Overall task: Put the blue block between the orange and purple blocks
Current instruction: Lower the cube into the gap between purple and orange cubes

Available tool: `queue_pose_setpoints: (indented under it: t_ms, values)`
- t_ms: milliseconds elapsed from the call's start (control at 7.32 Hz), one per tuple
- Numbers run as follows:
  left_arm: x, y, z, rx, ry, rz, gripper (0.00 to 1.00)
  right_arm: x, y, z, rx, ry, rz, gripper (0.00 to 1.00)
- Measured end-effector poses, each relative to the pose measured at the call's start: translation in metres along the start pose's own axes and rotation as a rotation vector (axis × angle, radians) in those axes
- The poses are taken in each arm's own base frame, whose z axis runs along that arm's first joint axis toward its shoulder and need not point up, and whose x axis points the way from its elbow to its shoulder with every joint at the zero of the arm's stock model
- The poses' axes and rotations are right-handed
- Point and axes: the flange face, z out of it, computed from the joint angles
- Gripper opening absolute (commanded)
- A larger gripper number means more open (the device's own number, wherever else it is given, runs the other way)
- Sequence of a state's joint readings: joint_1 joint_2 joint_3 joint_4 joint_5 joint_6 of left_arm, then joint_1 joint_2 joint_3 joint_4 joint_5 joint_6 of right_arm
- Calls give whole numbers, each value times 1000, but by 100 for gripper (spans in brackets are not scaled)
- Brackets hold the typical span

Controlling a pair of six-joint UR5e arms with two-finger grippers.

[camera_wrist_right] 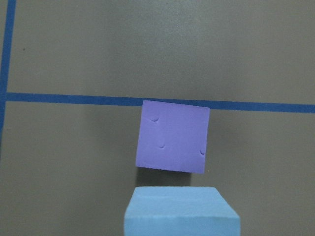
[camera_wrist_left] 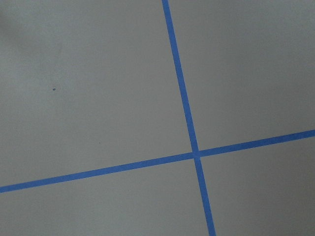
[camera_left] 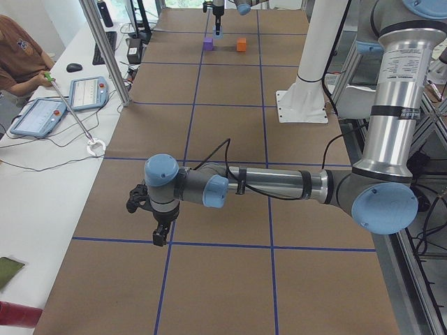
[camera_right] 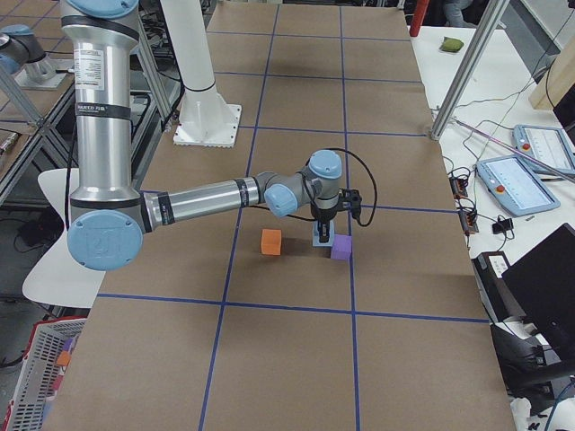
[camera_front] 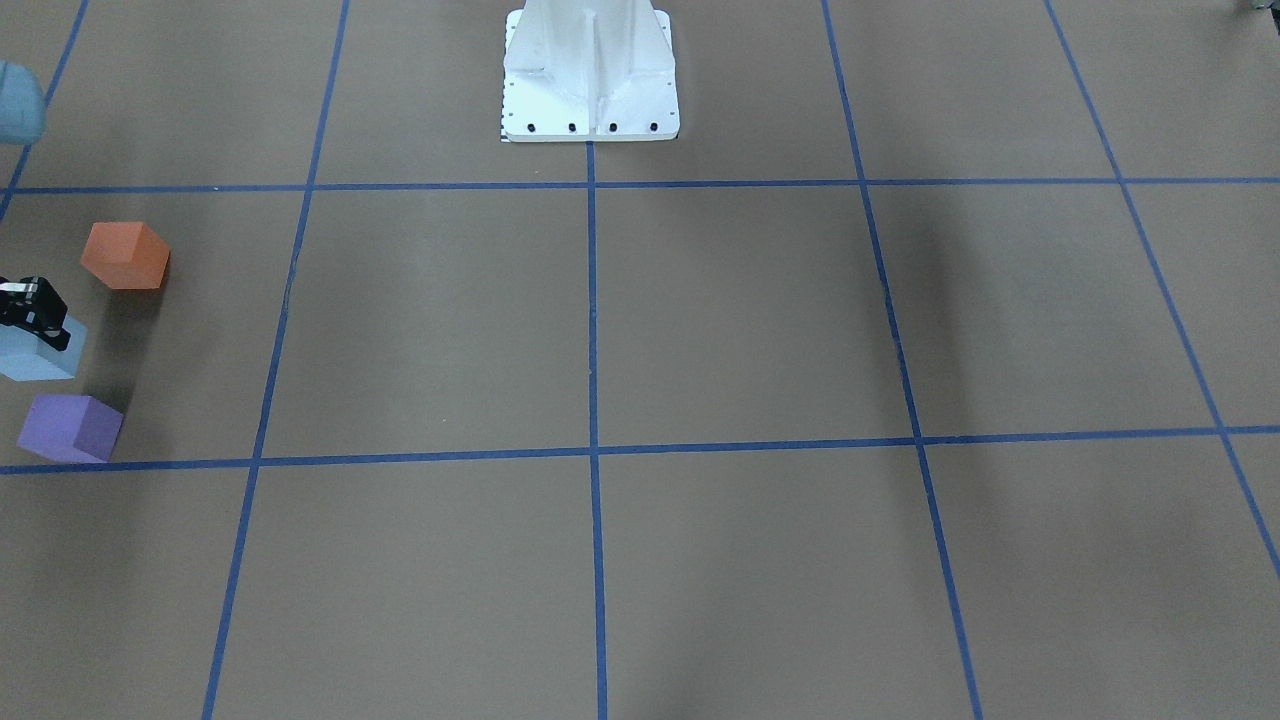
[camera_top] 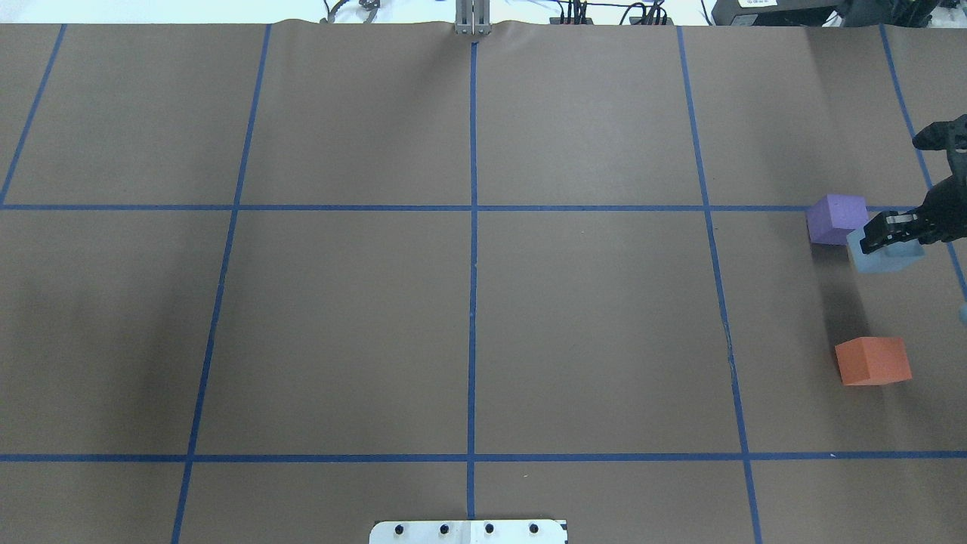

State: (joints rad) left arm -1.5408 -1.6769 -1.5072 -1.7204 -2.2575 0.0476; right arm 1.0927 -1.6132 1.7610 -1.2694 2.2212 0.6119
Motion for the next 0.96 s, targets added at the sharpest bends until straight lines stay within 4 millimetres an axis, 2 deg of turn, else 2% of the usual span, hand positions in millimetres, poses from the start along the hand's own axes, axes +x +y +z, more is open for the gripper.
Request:
queue_pose_setpoints:
  t_ms: [273, 547, 957]
  values:
    - [1, -2, 0, 1, -1, 3, 100, -11, 14, 23, -61, -6, -7, 0]
    - [2, -3, -1, 3, -1, 5, 100, -11, 17, 42, -94, 8, 5, 0]
    - [2, -3, -1, 3, -2, 5, 100, -7, 14, 53, -109, 20, 16, 0]
